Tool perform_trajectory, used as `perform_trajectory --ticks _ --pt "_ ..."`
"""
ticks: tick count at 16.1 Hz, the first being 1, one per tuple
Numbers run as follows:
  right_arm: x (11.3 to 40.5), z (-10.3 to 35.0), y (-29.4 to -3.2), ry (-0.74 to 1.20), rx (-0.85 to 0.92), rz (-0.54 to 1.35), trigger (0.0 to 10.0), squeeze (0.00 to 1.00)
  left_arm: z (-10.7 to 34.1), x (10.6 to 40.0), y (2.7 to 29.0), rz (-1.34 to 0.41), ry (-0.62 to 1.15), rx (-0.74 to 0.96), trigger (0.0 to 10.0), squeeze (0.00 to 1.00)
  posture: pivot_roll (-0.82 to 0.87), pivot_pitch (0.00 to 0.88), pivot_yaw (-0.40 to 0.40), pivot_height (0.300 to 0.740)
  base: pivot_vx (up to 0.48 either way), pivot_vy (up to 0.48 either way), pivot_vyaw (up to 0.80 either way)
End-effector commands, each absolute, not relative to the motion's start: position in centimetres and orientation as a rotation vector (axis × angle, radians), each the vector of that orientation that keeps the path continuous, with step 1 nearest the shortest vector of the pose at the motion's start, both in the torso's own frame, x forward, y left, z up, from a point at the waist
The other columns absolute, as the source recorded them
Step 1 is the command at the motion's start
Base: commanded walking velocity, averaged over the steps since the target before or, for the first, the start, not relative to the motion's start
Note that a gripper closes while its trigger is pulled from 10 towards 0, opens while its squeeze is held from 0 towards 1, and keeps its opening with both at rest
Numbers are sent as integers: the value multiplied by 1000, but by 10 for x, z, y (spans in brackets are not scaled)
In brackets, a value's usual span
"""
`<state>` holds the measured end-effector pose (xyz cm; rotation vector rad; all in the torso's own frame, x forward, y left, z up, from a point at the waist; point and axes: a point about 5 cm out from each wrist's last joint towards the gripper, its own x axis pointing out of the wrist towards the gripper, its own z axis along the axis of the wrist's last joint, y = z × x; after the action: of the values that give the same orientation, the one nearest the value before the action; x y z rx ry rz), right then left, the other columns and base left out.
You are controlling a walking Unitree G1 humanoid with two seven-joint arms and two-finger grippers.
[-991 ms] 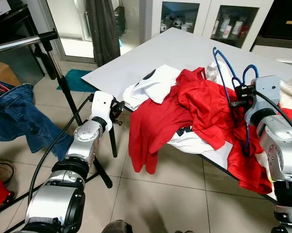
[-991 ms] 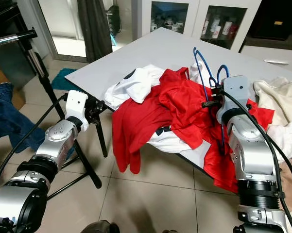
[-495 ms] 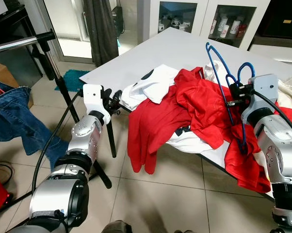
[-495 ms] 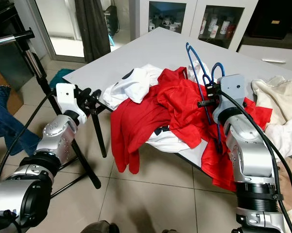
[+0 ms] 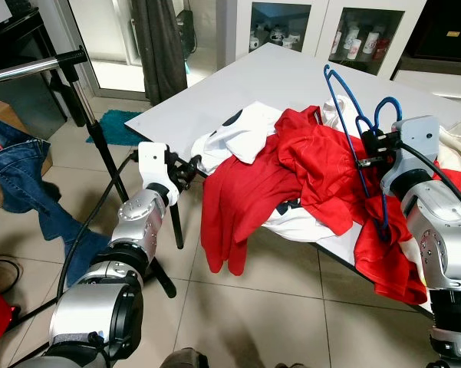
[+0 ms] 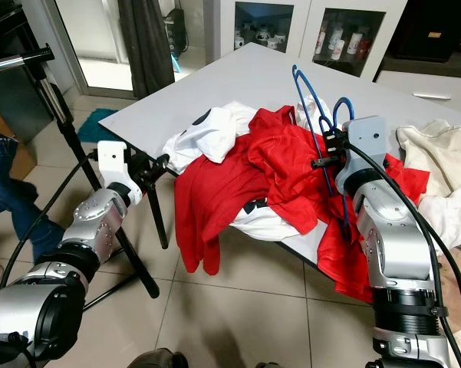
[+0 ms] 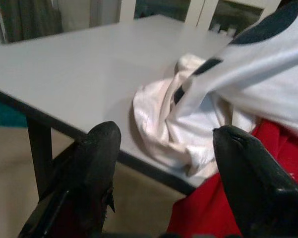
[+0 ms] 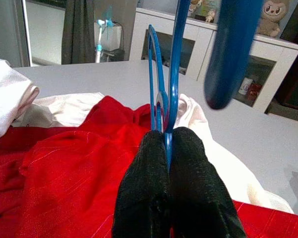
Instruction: Hang hanger
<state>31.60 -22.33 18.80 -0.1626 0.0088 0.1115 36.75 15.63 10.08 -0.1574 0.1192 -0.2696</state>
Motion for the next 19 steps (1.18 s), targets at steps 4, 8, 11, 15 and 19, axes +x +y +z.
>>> perform_trajectory --ticks 4,8,11,15,19 --pt "314 193 -221 -15 -167 121 10000 0 107 373 157 -270 138 -157 10000 0 24 0 47 740 0 0 0" --pt "314 193 -220 -18 -166 119 10000 0 103 374 149 -301 203 -177 10000 0 21 0 48 740 0 0 0" --pt "314 193 -220 -18 -168 119 10000 0 101 374 143 -321 239 -203 10000 0 18 0 47 740 0 0 0" --pt "313 193 -220 -18 -170 115 10000 0 101 375 140 -326 251 -187 10000 0 12 2 47 740 0 0 0" --pt "311 193 -221 -15 -173 114 10000 0 95 372 134 -351 291 -197 667 0 4 9 48 740 0 0 0"
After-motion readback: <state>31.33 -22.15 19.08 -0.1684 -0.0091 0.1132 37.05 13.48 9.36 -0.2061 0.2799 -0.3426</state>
